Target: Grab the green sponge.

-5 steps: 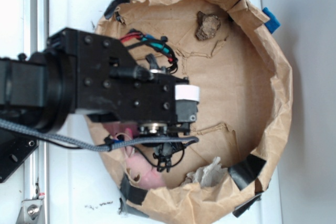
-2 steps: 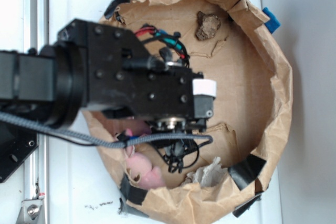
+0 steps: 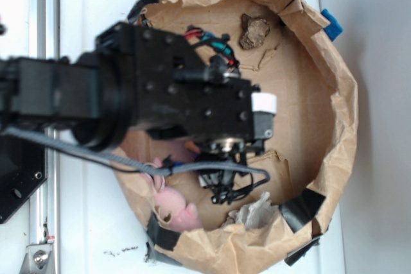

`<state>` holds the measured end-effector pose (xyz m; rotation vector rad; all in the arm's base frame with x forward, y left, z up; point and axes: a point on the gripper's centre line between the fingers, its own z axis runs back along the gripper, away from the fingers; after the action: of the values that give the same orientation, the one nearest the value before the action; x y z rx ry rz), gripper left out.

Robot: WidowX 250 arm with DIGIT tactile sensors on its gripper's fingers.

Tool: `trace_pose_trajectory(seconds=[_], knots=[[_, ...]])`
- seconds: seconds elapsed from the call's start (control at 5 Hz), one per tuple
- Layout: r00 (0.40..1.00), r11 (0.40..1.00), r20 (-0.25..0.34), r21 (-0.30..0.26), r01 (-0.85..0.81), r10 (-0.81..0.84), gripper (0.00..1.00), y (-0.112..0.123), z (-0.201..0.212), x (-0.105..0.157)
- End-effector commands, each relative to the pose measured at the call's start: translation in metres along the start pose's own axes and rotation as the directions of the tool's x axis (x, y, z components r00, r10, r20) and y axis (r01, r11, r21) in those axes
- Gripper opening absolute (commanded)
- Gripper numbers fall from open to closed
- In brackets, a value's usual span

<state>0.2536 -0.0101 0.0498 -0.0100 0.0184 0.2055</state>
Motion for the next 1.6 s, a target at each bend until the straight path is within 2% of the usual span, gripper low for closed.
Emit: trace_pose_trajectory(seconds=[0.0,0.2,0.4,0.6,0.8,1.0,1.2,1.4], knots=[[0.998,0.998,0.019,-0.015,-0.057,0.058,1.0,0.008,0.006,0.017],[0.995,0.994,-0.018,-0.057,-0.094,0.094,1.0,0.012,0.011,0.02],[0.989,0.984,-0.077,-0.117,-0.137,0.129,1.0,0.016,0.024,0.021],[0.982,0.976,-0.114,-0.137,-0.167,0.152,1.0,0.015,0.024,0.021],[0.974,0.969,-0.103,-0.126,-0.212,0.2,1.0,0.013,0.017,0.022],[0.963,0.956,-0.02,-0.116,-0.269,0.269,1.0,0.011,0.012,0.021],[0.958,0.953,0.029,-0.113,-0.281,0.285,1.0,0.01,0.008,0.022],[0.96,0.958,0.035,-0.095,-0.272,0.276,1.0,0.007,0.002,0.022]])
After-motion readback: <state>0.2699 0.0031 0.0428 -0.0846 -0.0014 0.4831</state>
